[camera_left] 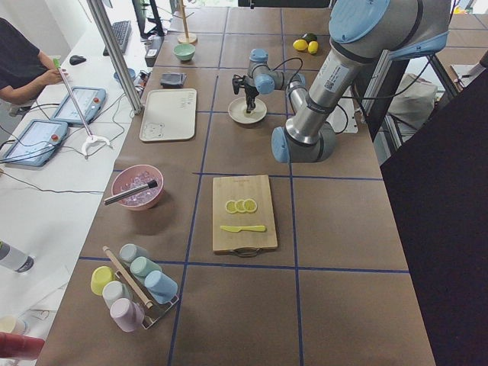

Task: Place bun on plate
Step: 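Carry the white bun with the left gripper and lower it onto the plate, then open the left gripper and withdraw it away from the plate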

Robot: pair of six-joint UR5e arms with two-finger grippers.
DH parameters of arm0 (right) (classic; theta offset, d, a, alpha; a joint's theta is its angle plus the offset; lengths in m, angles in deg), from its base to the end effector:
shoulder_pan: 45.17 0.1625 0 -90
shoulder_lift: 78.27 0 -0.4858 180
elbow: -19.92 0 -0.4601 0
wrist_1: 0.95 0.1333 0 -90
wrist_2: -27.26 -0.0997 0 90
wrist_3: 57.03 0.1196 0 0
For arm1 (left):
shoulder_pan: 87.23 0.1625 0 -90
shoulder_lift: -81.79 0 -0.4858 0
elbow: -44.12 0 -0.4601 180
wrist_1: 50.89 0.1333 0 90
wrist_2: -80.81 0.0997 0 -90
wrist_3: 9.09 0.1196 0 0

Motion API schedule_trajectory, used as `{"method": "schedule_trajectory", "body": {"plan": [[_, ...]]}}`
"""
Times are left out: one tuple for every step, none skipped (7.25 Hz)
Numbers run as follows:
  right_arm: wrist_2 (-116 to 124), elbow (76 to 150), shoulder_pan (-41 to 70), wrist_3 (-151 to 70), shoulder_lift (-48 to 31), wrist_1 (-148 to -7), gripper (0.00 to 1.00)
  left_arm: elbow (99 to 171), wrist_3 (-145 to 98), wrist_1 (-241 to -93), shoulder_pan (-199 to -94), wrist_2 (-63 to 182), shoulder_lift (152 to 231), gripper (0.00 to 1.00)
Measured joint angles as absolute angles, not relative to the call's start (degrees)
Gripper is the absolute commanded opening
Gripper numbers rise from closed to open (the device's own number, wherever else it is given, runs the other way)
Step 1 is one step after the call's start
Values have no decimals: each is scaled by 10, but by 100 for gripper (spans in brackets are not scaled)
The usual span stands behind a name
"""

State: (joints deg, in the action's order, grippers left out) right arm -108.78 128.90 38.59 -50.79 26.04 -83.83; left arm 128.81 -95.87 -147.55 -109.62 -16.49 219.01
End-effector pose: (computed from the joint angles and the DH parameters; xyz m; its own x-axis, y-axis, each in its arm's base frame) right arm -0.0023 -0.4555 0.6567 0.6816 -0.1146 0.7227 0.0325 0.9914 0.1265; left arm 0.7445 -0.4345 0.1889 0.6271 -0.1981 -0.7533 0.2549 0.9661 -0.0418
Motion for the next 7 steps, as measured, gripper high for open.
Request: {"method": "schedule_trajectory", "body": {"plan": [[-1088,1289,386,-508,260,-838,100,1287,-958,-1476,-1096,-165,2190,87],[-1089,1289,386,-508,260,-838,100,1285,-957,-1479,-1096,-165,2190,100],[-1091,1288,386,-508,259,-839,100,1285,-956,-1482,-1096,-165,2190,100],[-1092,1288,386,-508,259,-839,100,1288,-956,-1483,-1097,-165,2190,100],[-1092,1288,386,-508,259,-839,100,1299,-956,-1481,-1098,-165,2188,100],[-1092,1288,386,-508,258,-839,100,1322,-955,-1476,-1101,-167,2181,100],[-1092,1287,386,-507,257,-839,100,1356,-944,-1461,-1105,-170,2168,100]]}}
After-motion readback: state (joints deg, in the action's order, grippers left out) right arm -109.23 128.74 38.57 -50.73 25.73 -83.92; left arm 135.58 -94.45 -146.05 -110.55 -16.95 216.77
